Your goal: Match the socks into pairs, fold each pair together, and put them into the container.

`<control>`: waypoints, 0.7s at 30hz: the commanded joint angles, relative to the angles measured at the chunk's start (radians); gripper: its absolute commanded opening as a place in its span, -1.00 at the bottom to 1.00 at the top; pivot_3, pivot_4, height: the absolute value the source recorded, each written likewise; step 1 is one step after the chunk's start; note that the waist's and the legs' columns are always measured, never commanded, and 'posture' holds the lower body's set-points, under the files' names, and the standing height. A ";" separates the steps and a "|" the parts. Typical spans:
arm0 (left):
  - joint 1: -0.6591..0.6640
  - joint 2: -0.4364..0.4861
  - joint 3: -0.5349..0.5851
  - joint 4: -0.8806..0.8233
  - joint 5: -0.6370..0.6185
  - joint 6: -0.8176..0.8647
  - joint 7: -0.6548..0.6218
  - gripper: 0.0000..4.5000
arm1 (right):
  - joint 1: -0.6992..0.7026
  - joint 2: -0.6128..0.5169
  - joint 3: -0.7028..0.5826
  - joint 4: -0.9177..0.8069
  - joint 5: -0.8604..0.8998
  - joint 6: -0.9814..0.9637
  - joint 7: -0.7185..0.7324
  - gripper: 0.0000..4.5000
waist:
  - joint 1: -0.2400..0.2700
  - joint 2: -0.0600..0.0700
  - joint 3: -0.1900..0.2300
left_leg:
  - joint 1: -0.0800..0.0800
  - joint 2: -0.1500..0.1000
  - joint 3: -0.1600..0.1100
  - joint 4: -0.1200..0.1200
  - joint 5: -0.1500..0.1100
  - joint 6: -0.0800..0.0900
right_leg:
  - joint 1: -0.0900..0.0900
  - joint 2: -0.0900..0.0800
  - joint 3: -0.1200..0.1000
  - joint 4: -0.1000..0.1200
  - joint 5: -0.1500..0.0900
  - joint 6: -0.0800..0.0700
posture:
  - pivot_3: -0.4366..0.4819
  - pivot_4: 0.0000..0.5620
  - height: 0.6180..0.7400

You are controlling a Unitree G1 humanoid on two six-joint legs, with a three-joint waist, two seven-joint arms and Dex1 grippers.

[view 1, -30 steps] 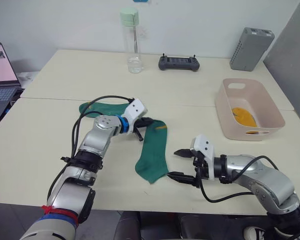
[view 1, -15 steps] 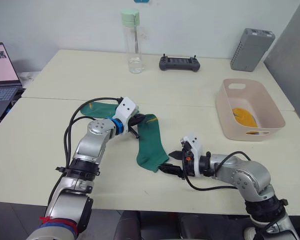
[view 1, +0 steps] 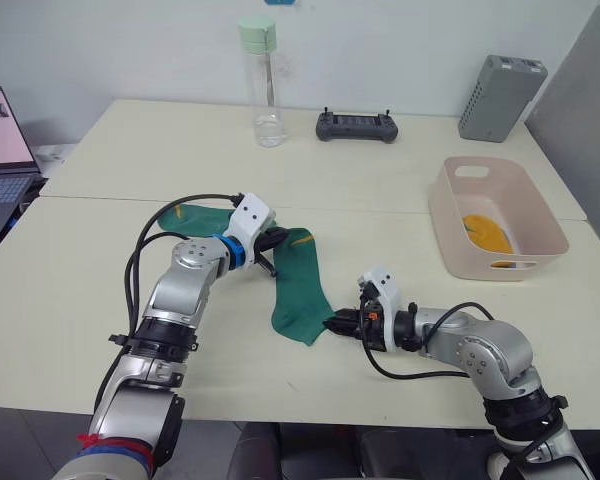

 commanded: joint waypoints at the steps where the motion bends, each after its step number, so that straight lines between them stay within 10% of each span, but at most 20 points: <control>1: 0.028 0.011 0.032 -0.073 -0.027 0.013 0.004 -1.00 | 0.017 -0.032 -0.048 -0.024 0.030 -0.008 0.035 -0.99 | 0.000 0.000 0.000 | 0.000 0.000 0.000 0.000 0.000 0.000 | 0.000 0.000 0.000 0.000 0.000 0.000 | -0.05 -0.47 1.00; 12: 0.438 -0.080 0.205 -0.671 -0.285 0.452 0.168 -1.00 | -0.059 -0.336 -0.122 0.095 0.018 -0.075 0.268 -0.99 | -0.006 0.000 0.000 | 0.001 0.000 0.001 0.000 0.000 0.000 | 0.000 -0.001 0.002 -0.001 -0.001 0.001 | -0.05 -0.47 1.00; 21: 0.615 -0.159 0.239 -0.911 -0.351 0.570 0.335 -0.82 | -0.203 -0.334 -0.009 0.280 -0.097 -0.231 0.396 -0.79 | -0.007 0.000 0.000 | 0.003 -0.001 0.002 0.001 0.000 0.000 | 0.002 0.000 0.004 -0.001 0.001 0.003 | -0.05 -0.47 1.00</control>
